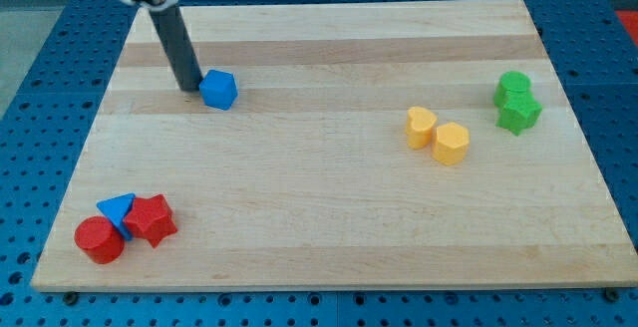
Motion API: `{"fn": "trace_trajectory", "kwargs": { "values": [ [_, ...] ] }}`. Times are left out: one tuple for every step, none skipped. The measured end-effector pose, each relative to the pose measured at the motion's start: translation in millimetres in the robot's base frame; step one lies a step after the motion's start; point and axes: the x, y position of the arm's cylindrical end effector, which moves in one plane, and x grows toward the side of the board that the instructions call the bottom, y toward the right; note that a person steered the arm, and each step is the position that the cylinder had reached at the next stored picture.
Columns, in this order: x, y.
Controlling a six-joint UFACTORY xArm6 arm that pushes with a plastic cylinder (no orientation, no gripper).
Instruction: Place the cube vertically above the blue triangle
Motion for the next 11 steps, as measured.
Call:
{"fn": "trace_trajectory", "kwargs": {
  "values": [
    [-32, 0],
    [-18, -9],
    [44, -33],
    [113, -44],
    [154, -8],
    [111, 53],
    [96, 59],
    [76, 59],
    [59, 57],
    [58, 47],
    [52, 35]
  ]
}}
